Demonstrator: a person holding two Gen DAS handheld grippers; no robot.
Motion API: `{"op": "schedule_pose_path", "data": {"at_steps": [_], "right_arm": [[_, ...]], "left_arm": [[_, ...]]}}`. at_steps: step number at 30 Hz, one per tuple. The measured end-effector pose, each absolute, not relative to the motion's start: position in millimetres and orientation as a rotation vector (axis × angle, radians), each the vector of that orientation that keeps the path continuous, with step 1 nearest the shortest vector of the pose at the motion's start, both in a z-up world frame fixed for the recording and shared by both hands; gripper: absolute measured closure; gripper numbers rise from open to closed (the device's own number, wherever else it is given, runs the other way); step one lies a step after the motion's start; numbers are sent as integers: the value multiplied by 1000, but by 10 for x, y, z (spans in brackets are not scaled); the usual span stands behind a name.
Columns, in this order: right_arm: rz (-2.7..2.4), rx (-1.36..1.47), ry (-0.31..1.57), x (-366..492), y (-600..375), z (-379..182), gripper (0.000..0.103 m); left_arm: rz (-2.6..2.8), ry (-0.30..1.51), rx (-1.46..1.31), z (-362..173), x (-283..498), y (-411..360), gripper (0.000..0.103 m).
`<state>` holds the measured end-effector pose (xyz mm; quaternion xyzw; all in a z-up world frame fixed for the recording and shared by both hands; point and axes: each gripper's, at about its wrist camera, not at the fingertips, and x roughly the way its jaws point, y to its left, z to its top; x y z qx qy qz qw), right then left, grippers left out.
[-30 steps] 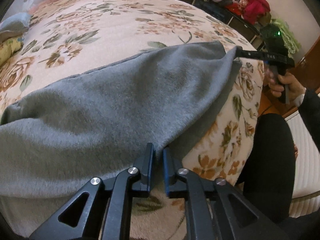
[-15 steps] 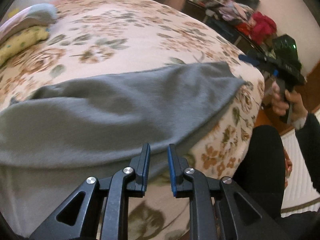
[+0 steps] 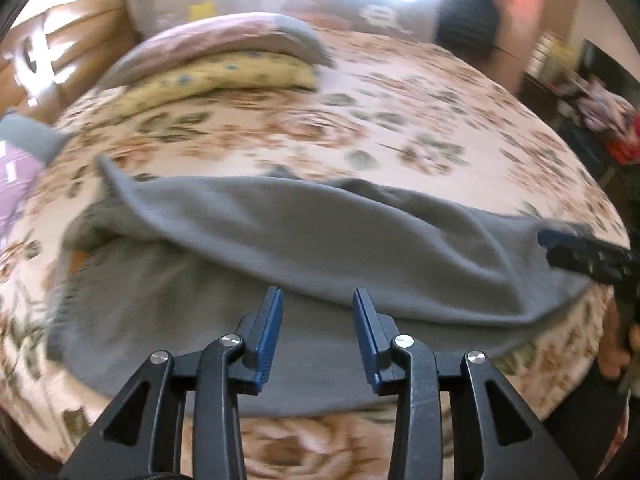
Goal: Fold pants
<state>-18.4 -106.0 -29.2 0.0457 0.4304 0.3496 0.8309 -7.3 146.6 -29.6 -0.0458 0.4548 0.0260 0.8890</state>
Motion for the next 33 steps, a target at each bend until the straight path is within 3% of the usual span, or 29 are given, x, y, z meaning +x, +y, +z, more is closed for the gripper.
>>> {"op": "schedule_pose_path", "data": {"at_steps": [23, 28, 33], "right_arm": [[661, -212, 978, -173, 819, -528, 35], [684, -196, 995, -113, 1031, -567, 35], [727, -192, 995, -60, 1280, -581, 35]], "left_arm": [[334, 877, -199, -322, -368, 2639, 59], [341, 881, -264, -347, -326, 2944, 46], [347, 876, -349, -322, -153, 3292, 44]]}}
